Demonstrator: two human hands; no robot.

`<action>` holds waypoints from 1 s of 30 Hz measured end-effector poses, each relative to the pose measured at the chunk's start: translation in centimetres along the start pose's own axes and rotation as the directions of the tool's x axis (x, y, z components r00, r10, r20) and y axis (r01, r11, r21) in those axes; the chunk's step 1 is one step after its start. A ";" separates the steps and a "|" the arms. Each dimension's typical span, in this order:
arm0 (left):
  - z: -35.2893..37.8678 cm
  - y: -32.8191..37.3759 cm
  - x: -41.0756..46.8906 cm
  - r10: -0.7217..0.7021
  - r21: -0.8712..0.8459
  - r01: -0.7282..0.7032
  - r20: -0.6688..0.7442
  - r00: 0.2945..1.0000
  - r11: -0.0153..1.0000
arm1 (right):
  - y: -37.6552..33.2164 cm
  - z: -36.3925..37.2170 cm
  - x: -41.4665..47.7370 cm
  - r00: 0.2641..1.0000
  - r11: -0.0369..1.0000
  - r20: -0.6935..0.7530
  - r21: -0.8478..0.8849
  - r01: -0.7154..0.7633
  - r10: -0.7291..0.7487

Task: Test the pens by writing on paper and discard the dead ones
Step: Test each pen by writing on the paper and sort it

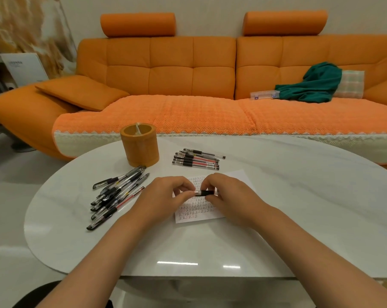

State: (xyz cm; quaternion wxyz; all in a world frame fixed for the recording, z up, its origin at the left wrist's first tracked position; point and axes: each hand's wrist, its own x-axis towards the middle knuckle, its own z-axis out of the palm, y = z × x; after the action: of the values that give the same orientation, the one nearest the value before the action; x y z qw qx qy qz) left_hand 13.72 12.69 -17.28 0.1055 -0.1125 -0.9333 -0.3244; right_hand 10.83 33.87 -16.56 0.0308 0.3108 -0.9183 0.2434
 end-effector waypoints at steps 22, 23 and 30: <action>-0.1 -0.1 0.1 0.011 -0.084 -0.011 -0.008 1.000 0.996 | -1.0 0.6 0.7 1.000 0.992 -0.010 -0.122 -0.007 0.005; -0.1 -0.2 0.0 0.010 -0.070 -0.010 0.000 1.000 0.998 | -1.0 0.5 0.6 1.000 0.993 0.003 -0.117 -0.014 0.015; -0.7 -1.0 -0.1 -0.107 0.114 0.104 0.028 0.994 0.988 | -0.4 -0.1 -0.1 0.999 0.996 0.011 0.080 -0.051 0.050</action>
State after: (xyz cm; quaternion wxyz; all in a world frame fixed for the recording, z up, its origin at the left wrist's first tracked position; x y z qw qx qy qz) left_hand 13.57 11.46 -17.33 0.0782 -0.0624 -0.9563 -0.2748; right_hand 11.09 33.73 -16.31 0.0080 0.2895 -0.9155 0.2792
